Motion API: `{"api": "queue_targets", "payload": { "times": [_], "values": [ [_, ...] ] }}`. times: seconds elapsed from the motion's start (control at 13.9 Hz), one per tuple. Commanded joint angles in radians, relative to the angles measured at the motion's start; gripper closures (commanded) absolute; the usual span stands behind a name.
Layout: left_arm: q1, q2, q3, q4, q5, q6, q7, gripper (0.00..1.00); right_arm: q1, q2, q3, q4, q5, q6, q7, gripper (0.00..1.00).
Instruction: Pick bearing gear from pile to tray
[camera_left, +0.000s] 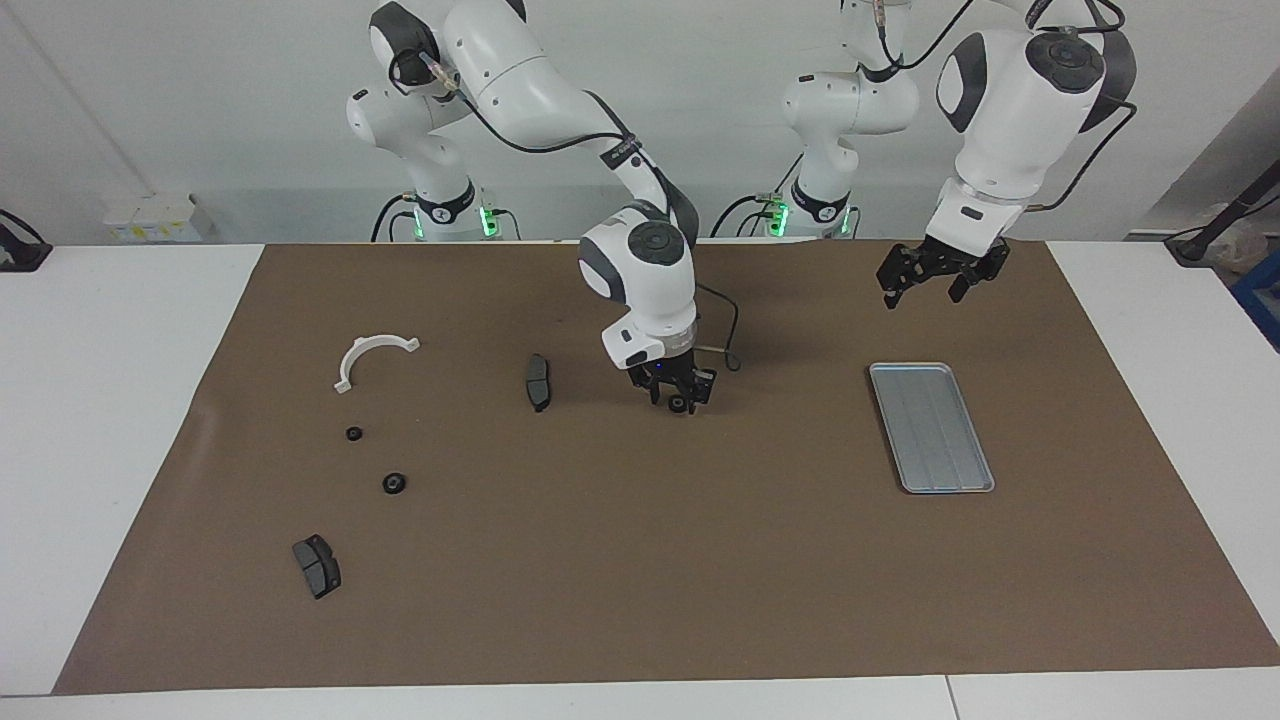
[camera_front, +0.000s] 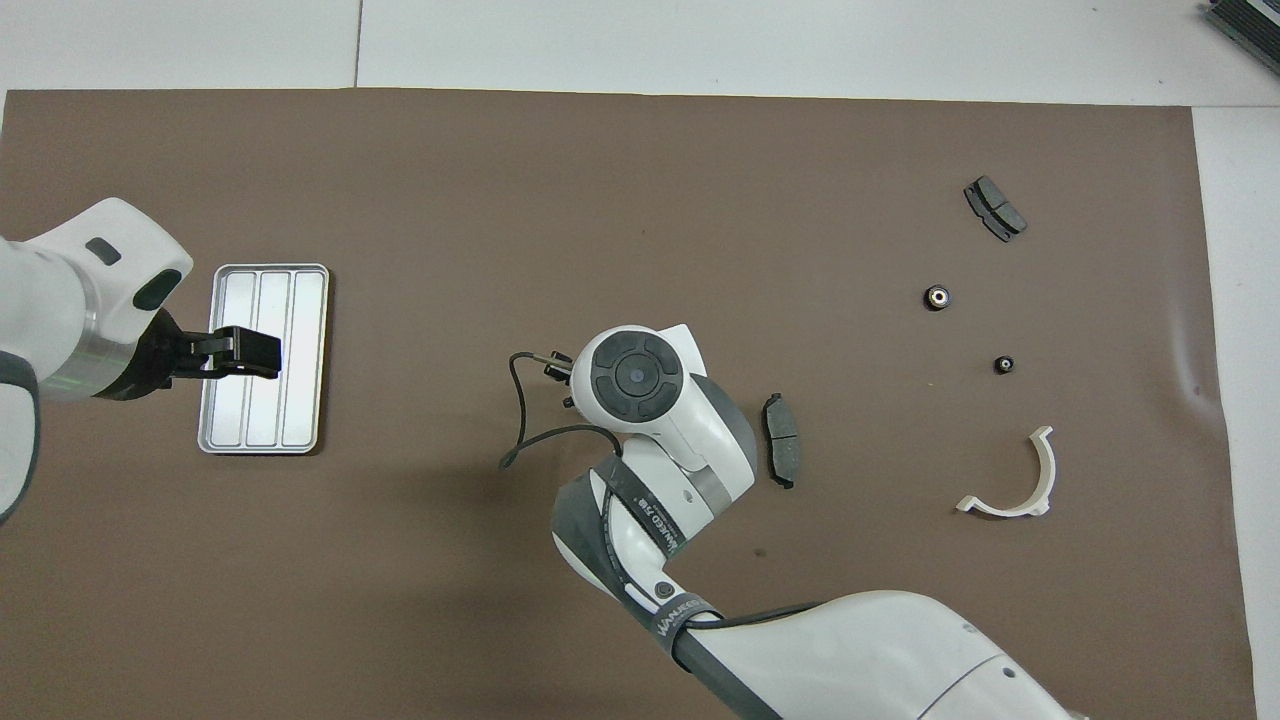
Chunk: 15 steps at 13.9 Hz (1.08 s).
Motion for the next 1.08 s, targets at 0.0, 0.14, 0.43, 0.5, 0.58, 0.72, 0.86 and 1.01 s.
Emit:
{"api": "queue_targets", "payload": {
  "times": [0.0,0.14,0.43,0.5,0.58,0.72,0.86,1.01],
  "values": [
    [-0.017,-0.038,0.011,-0.054,0.007,0.030,-0.005,0.00,-0.078,-0.089,0.008,-0.051,-0.013,-0.043,-0.083,0.00],
    [-0.072,-0.022,0.011,-0.054,0.007,0.063,-0.045,0.00,-0.149,-0.154,0.008,-0.106,-0.011,-0.049,-0.189,0.00],
    [-0.213,0.036,0.011,-0.049,0.007,0.157,-0.243,0.00,-0.279,-0.260,0.008,-0.201,-0.013,-0.099,-0.383,0.00],
    [-0.253,0.051,0.011,-0.049,0.007,0.180,-0.275,0.00,-0.316,-0.280,0.008,-0.220,-0.013,-0.099,-0.451,0.00],
    [-0.285,0.073,0.011,-0.048,0.007,0.204,-0.309,0.00,-0.345,-0.285,0.010,-0.220,-0.011,-0.102,-0.499,0.00],
    [-0.348,0.116,0.011,-0.043,0.007,0.269,-0.372,0.00,-0.411,-0.277,0.011,-0.202,0.004,-0.135,-0.604,0.00],
    [-0.402,0.172,0.011,-0.036,0.008,0.333,-0.416,0.00,-0.478,-0.268,0.011,-0.188,0.007,-0.145,-0.738,0.00],
    [-0.425,0.217,0.010,-0.037,0.007,0.427,-0.418,0.00,-0.522,-0.231,0.010,-0.150,0.006,-0.154,-0.818,0.00]
  ]
}}
